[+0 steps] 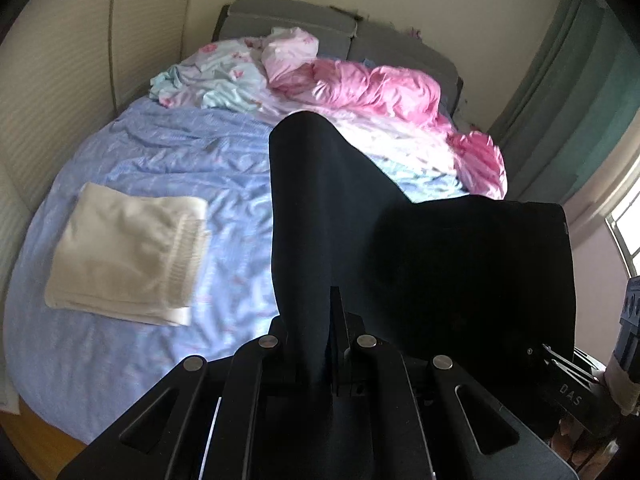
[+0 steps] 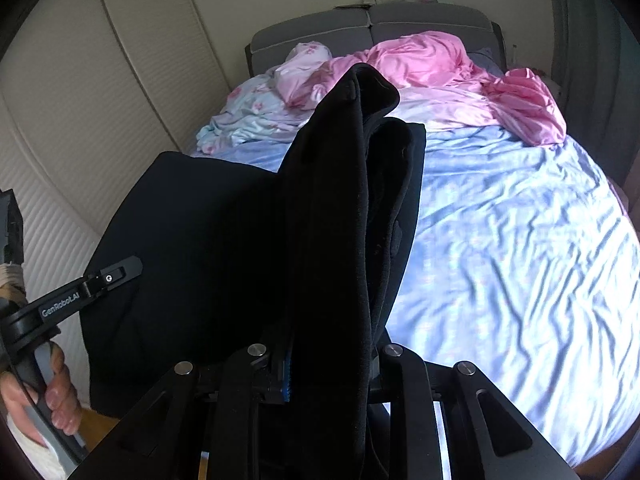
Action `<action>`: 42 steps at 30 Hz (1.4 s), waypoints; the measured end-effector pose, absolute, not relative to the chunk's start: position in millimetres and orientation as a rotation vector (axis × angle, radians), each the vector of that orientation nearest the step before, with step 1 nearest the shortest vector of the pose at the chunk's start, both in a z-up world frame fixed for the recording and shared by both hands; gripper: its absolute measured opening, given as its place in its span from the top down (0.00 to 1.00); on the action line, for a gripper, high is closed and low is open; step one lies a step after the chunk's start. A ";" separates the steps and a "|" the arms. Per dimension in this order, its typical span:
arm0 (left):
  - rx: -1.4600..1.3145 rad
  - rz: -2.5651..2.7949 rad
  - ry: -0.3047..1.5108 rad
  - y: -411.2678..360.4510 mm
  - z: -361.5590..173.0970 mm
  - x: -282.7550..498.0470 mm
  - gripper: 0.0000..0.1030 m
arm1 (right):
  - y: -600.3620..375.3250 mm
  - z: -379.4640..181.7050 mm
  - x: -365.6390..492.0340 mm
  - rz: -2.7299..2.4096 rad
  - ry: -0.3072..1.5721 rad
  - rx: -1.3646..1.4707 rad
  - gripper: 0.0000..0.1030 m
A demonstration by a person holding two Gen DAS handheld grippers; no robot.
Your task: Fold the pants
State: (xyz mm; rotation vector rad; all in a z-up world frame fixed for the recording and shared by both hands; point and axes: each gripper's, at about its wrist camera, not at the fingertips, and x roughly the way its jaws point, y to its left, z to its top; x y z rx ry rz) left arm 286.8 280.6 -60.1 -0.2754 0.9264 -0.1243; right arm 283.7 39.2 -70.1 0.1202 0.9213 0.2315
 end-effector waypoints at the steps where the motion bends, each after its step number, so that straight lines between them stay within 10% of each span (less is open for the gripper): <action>1: -0.275 -0.137 0.935 293.1 -60.3 288.7 0.91 | 53.9 -71.5 279.1 0.216 0.929 0.135 0.77; 24: -0.328 0.019 0.935 602.8 -120.9 363.5 0.91 | 329.9 -149.4 375.6 0.358 0.994 0.237 0.77; 42: -0.295 0.046 1.084 674.3 -234.1 433.3 0.90 | 391.0 -246.1 438.9 0.372 1.123 0.166 0.75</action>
